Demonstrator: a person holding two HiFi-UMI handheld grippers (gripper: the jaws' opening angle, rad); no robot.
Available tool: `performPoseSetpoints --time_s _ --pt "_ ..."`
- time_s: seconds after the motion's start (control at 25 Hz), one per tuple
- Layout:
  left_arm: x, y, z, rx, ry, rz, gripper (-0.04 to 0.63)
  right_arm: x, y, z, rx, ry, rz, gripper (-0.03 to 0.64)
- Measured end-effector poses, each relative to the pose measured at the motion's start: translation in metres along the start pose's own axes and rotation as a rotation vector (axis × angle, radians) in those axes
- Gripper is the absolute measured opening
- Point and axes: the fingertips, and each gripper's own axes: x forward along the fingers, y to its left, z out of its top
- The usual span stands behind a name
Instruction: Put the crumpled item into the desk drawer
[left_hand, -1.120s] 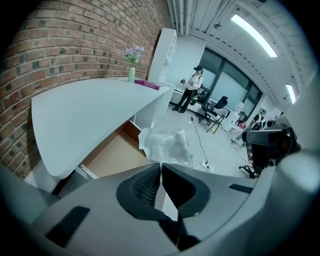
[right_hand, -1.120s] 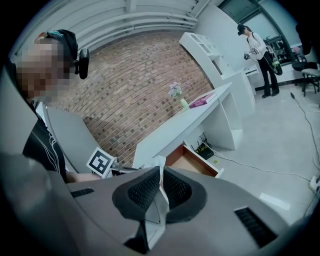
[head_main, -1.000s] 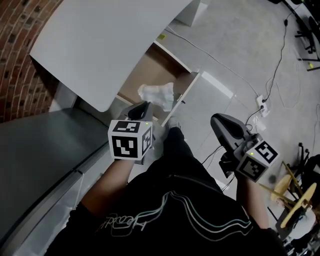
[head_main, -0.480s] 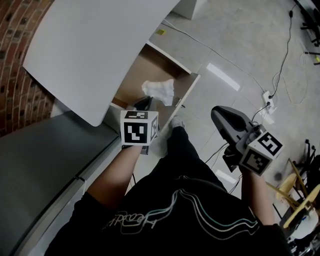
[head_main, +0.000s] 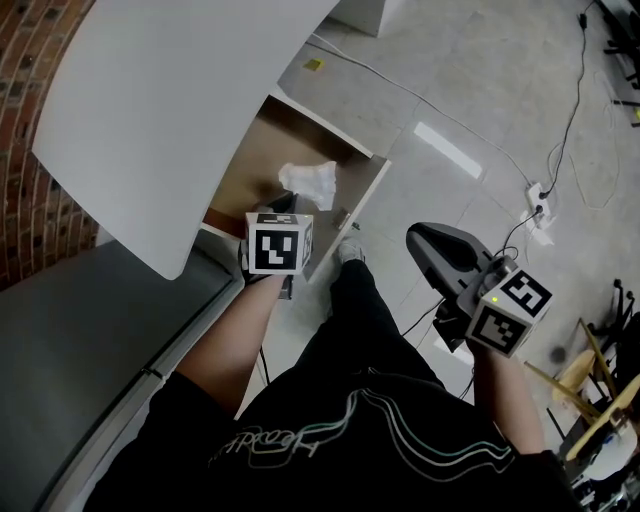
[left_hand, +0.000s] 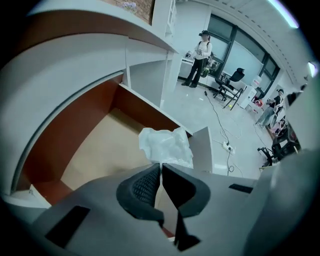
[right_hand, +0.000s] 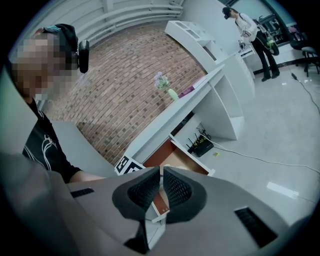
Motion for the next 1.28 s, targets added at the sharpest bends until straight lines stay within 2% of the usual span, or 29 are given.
performPoseSetpoints --time_s 0.44,0.64,0.84,0.96,1.08,1.2,1.28 --pt "0.074 0.02 -0.011 -0.023 0.123 0.067 0.032 0.012 -0.038 -0.018 0.067 0.029 -0.001 0.051" --pt "0.095 0.032 -0.008 0.011 0.137 0.125 0.032 0.019 -0.049 -0.021 0.077 0.04 0.01 0.051" --pt "0.108 0.029 -0.016 -0.017 0.158 0.107 0.032 0.026 -0.058 -0.025 0.091 0.05 0.02 0.051" --pt "0.113 0.033 -0.018 -0.005 0.16 0.113 0.034 0.03 -0.058 -0.028 0.095 0.057 0.029 0.051" --pt "0.117 0.03 -0.017 -0.023 0.155 0.078 0.038 0.033 -0.057 -0.026 0.087 0.061 0.036 0.051" --pt "0.117 0.026 -0.021 -0.068 0.156 0.035 0.104 0.035 -0.055 -0.026 0.082 0.064 0.044 0.051" --pt "0.114 0.024 -0.019 -0.113 0.13 0.006 0.206 0.036 -0.052 -0.025 0.086 0.056 0.054 0.051"
